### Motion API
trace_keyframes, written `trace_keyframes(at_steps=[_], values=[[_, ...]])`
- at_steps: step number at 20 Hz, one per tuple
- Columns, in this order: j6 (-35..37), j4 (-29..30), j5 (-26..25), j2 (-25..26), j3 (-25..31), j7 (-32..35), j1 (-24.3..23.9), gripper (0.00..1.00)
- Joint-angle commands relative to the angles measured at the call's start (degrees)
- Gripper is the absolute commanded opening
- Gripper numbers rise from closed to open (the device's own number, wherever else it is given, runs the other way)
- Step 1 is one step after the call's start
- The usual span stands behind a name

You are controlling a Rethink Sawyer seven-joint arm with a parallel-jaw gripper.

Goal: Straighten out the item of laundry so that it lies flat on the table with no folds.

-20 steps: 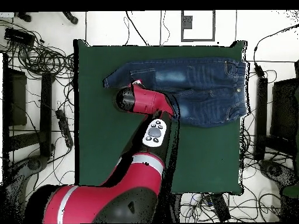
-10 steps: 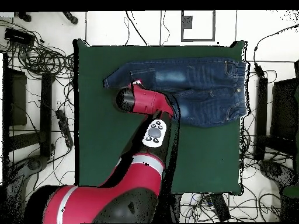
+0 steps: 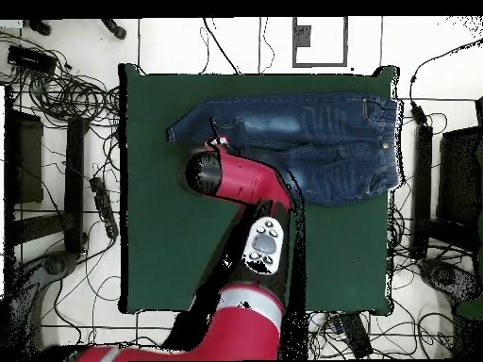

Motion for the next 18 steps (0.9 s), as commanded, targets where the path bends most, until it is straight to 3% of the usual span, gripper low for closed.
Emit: trace_keyframes(at_steps=[1,10,18], values=[[5.2,20.3,0.5,-17.8,11.6,-4.2,-6.0,0.0],[1.1,23.4,-9.6,-16.9,13.6,-9.6,-14.8,0.0],[-4.1,23.9,-17.9,-13.8,17.2,-7.9,-20.1,0.0]])
